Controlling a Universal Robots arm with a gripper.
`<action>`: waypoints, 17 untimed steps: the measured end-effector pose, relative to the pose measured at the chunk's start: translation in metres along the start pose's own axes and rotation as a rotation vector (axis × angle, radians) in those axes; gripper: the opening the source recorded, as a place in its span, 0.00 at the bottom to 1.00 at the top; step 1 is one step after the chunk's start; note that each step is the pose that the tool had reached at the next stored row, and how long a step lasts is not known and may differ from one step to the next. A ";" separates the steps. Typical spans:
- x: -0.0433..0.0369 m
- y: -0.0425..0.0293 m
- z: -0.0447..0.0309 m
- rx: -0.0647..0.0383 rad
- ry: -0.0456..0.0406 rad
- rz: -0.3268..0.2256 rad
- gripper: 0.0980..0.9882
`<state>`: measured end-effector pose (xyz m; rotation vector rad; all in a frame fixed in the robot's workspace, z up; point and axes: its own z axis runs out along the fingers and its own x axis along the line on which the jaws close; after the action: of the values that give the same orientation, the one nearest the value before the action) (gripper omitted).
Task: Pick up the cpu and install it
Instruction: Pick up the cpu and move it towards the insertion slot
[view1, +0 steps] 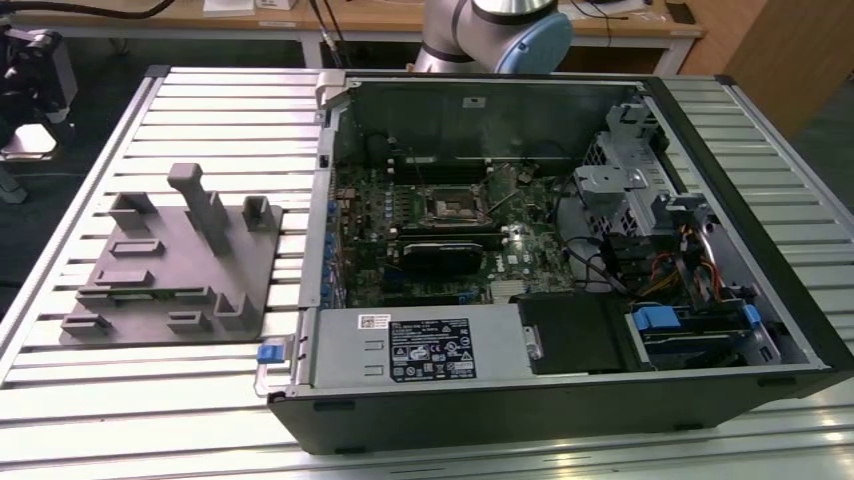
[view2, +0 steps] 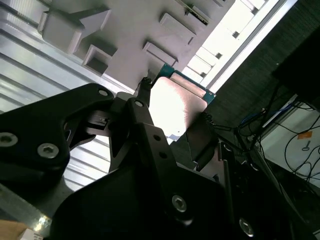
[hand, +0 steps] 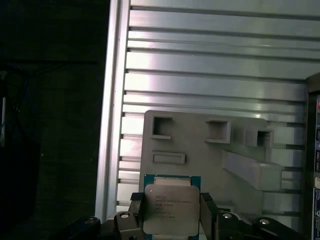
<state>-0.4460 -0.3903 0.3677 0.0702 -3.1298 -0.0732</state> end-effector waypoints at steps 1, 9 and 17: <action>0.0000 0.0001 -0.0011 0.000 0.0001 0.000 0.50; 0.0001 0.0010 -0.0089 0.000 0.0000 0.000 0.50; 0.0001 0.0022 -0.0178 0.000 0.0000 0.000 0.50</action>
<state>-0.4460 -0.3890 0.3855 0.0701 -3.1298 -0.0728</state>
